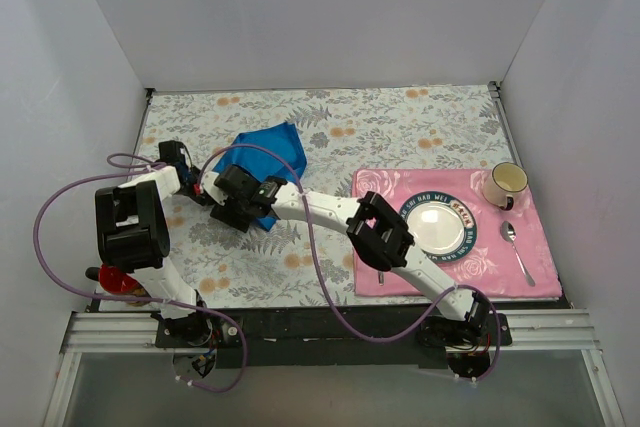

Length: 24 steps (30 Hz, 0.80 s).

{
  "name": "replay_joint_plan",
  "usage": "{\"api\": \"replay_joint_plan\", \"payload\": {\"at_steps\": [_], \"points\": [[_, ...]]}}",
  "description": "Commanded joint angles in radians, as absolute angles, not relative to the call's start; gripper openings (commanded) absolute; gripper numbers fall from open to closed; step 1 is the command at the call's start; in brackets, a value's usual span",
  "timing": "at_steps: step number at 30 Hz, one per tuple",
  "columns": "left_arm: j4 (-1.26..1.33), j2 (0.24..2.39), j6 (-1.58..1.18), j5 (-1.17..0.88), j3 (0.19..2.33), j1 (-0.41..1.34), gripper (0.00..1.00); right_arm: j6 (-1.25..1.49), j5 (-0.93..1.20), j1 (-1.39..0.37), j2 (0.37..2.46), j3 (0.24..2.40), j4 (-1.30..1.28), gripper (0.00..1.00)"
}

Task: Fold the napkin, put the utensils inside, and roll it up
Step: Roll the napkin with the utensil

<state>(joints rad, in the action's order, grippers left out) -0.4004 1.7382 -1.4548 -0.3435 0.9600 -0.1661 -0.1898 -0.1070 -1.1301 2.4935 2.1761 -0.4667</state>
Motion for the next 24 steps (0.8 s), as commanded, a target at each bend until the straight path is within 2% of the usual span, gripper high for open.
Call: {"api": "replay_joint_plan", "payload": {"at_steps": [1,3,9,13,15,19,24], "points": [[-0.485,1.763,-1.420,-0.334,0.933,-0.169,0.00,-0.236,-0.199,-1.138,2.496,2.195,-0.397,0.68],[-0.495,1.766,-1.414,-0.333,0.934,-0.173,0.00,-0.238,-0.253,-1.140,2.508,2.197,-0.390,0.62],[-0.521,1.782,-1.387,-0.347,0.957,-0.189,0.01,-0.265,-0.293,-1.138,2.513,2.135,-0.328,0.37],[-0.534,1.790,-1.347,-0.347,0.995,-0.192,0.08,-0.252,-0.203,-1.138,2.496,2.148,-0.339,0.10],[-0.537,1.787,-1.324,-0.344,1.006,-0.192,0.15,-0.226,-0.160,-1.137,2.482,2.137,-0.341,0.07],[-0.528,1.738,-1.293,-0.347,1.023,-0.192,0.37,-0.152,-0.017,-1.092,2.454,2.134,-0.364,0.04],[-0.538,1.668,-1.240,-0.336,1.048,-0.192,0.52,-0.039,0.191,-1.022,2.470,2.172,-0.411,0.01]]}}
